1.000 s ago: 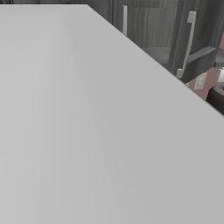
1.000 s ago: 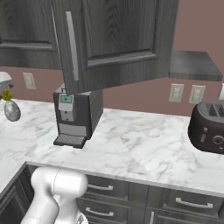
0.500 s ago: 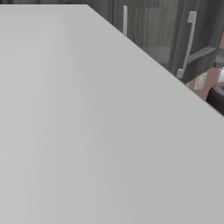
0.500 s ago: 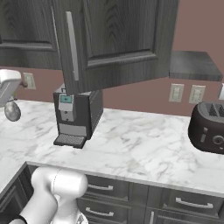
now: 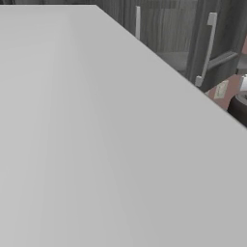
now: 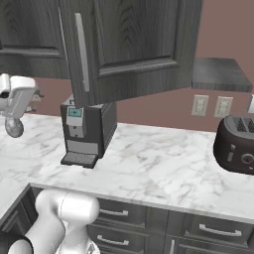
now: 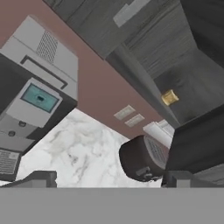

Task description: Get the candle and the beer from the cabinet and move them to the dining counter.

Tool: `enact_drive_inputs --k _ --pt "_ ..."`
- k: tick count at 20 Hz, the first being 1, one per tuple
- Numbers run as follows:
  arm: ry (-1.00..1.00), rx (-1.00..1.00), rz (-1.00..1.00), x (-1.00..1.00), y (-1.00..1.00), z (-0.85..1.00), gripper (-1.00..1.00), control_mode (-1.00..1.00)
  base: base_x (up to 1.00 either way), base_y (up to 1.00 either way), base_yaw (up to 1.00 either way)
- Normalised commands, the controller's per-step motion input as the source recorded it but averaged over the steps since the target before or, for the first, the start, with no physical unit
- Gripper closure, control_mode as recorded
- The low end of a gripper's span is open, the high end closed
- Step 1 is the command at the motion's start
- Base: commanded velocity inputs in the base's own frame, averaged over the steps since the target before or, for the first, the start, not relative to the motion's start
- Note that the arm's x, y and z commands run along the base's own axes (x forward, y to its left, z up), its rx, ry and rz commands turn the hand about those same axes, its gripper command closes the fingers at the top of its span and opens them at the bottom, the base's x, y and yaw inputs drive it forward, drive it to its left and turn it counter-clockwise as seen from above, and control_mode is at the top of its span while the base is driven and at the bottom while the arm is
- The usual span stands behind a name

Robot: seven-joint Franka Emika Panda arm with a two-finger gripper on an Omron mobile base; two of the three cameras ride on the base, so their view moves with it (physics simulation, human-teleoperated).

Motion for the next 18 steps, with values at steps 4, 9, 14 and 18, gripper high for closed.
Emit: enact_drive_inputs --k 4,9,14,18 --pt "0.00 -0.02 -0.01 0.38 -0.15 0.16 -1.00 -1.00 0.00 0.00 0.00" --pt "0.00 -0.02 0.00 0.48 -0.22 0.09 -1.00 -1.00 0.00 0.00 0.00" --pt "-0.01 -0.02 0.00 0.26 -0.25 0.09 -1.00 -1.00 0.00 0.00 0.00" --pt "-0.01 -0.02 0.00 0.04 -0.33 0.07 -1.00 -1.00 0.00 0.00 0.00"
